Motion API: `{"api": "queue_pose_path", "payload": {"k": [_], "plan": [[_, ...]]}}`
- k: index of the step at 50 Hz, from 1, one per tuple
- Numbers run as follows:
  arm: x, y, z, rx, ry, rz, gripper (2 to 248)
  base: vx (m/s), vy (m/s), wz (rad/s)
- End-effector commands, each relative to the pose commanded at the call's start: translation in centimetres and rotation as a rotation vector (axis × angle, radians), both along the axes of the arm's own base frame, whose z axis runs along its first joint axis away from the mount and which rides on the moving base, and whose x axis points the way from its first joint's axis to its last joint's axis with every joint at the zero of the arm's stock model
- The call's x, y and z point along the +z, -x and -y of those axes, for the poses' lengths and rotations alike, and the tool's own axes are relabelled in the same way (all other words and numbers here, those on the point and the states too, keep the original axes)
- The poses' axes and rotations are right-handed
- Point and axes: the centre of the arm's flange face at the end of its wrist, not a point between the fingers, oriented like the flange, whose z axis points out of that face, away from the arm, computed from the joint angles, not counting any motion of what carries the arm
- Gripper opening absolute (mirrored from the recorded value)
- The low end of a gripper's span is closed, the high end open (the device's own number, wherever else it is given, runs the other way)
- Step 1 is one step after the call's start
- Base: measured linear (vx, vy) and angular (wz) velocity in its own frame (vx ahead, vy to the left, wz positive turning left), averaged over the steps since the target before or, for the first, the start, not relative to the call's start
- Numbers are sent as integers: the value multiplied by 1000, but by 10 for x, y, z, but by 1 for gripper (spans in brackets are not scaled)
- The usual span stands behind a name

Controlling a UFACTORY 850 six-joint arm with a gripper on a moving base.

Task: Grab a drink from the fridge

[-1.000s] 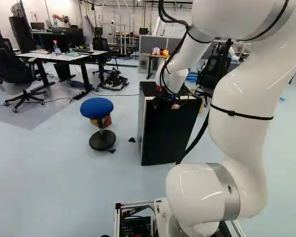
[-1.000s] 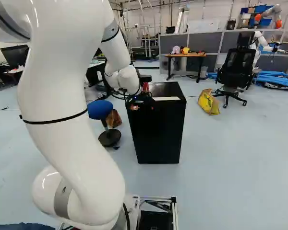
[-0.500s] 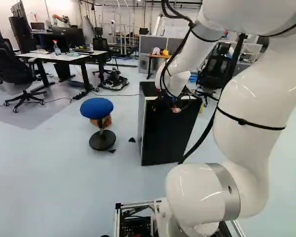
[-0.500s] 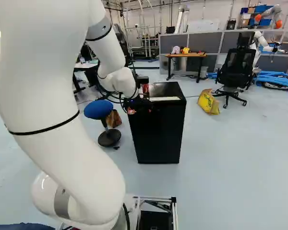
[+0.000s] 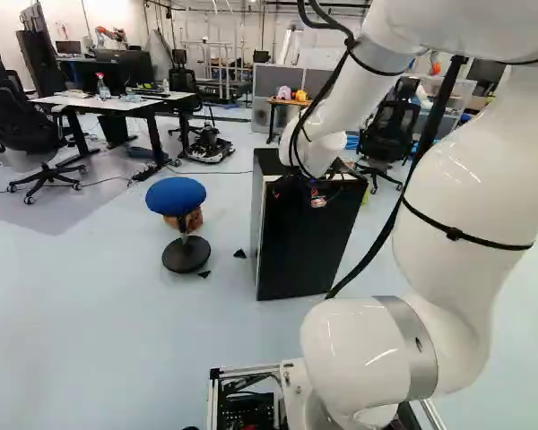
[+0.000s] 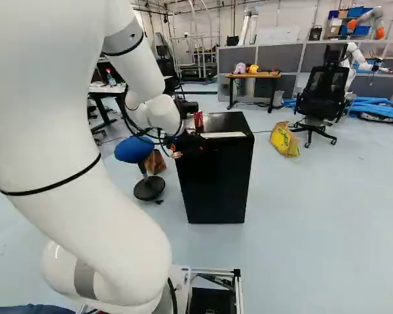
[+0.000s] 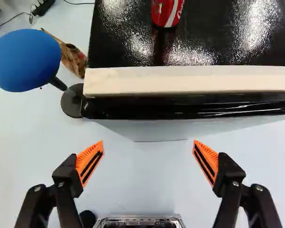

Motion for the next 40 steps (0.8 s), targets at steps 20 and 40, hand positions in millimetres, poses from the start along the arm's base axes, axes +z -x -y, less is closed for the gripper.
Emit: {"api": "queue_pose_path", "payload": {"k": [20,40], "plan": [[7,-6,-3,8,0,112,247,0,0,0],[14,-16,-3,12,-1,222,247,0,0,0]]}}
